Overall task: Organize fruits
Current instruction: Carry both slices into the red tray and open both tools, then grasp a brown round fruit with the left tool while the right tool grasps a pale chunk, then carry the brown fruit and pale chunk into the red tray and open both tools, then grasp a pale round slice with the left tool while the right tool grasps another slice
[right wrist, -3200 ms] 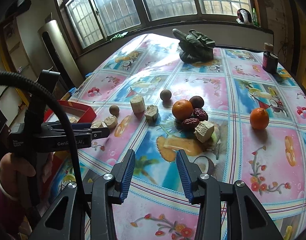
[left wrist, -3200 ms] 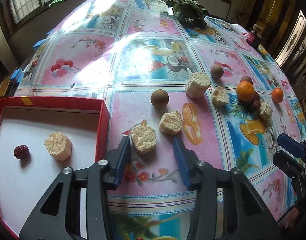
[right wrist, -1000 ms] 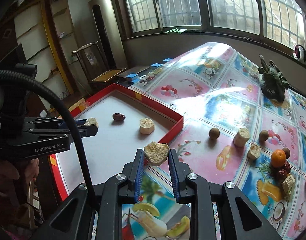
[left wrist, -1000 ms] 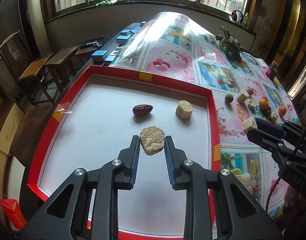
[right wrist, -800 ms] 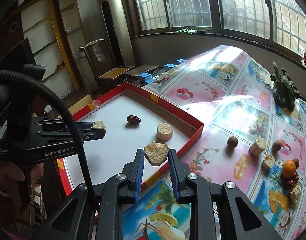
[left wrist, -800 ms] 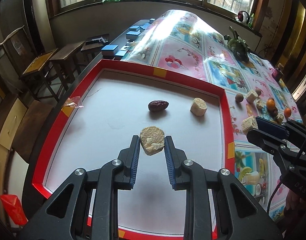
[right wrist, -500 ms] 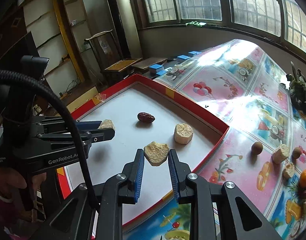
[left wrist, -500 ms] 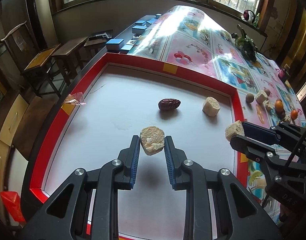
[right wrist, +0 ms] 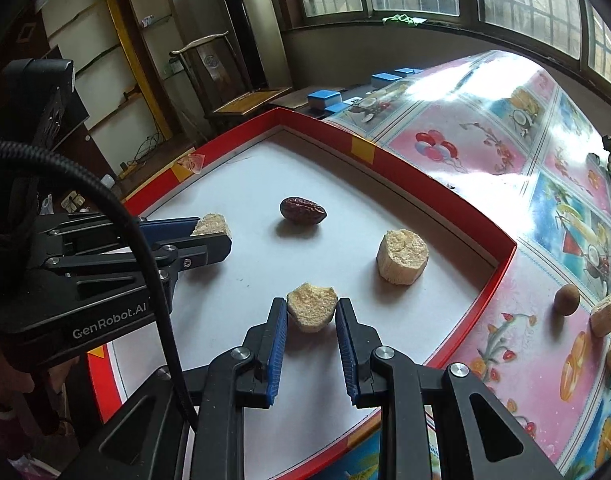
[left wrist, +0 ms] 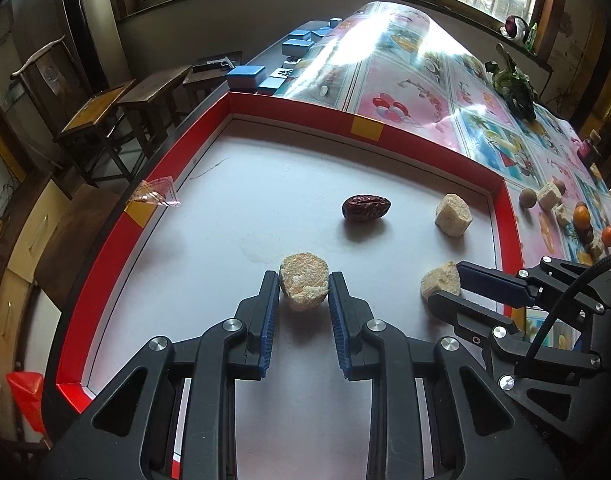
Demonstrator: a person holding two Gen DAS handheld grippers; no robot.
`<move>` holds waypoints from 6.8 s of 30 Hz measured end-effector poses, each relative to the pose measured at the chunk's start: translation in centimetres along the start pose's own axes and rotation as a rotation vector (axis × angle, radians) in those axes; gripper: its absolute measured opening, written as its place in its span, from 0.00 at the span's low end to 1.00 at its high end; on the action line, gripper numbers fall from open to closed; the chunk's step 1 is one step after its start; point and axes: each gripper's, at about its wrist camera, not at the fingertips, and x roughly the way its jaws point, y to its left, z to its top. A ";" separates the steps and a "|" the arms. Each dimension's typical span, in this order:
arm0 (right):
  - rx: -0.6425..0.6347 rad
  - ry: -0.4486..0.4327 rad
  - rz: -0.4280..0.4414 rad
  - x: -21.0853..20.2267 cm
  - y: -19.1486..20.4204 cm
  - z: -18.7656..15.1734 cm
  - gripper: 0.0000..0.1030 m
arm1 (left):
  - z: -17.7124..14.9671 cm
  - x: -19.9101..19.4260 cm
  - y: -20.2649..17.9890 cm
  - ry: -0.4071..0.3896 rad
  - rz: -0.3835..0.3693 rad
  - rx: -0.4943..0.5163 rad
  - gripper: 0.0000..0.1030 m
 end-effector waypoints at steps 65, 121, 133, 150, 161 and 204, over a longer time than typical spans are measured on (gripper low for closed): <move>0.433 -0.234 -0.268 -19.5 -20.1 -16.3 0.32 | 7.2 5.2 -22.2 0.056 -0.212 0.184 0.58; 0.270 -0.200 -0.181 -16.0 -11.7 -11.6 0.27 | -0.7 -3.9 -16.3 -0.041 -0.240 0.271 0.20; 0.147 -0.191 -0.104 -13.4 -5.3 -7.6 0.27 | -1.3 -5.1 -9.3 -0.068 -0.174 0.180 0.20; 0.000 -0.100 0.014 -6.1 0.7 -2.6 0.27 | -2.9 -3.0 -2.4 -0.016 -0.097 0.073 0.20; -0.032 -0.034 0.026 -2.8 1.5 -2.8 0.27 | -3.0 -2.1 -2.1 -0.007 -0.056 0.066 0.20; 0.324 -0.179 -0.241 -16.2 -15.1 -12.7 0.39 | 2.0 -1.4 -19.5 0.014 -0.267 0.204 0.57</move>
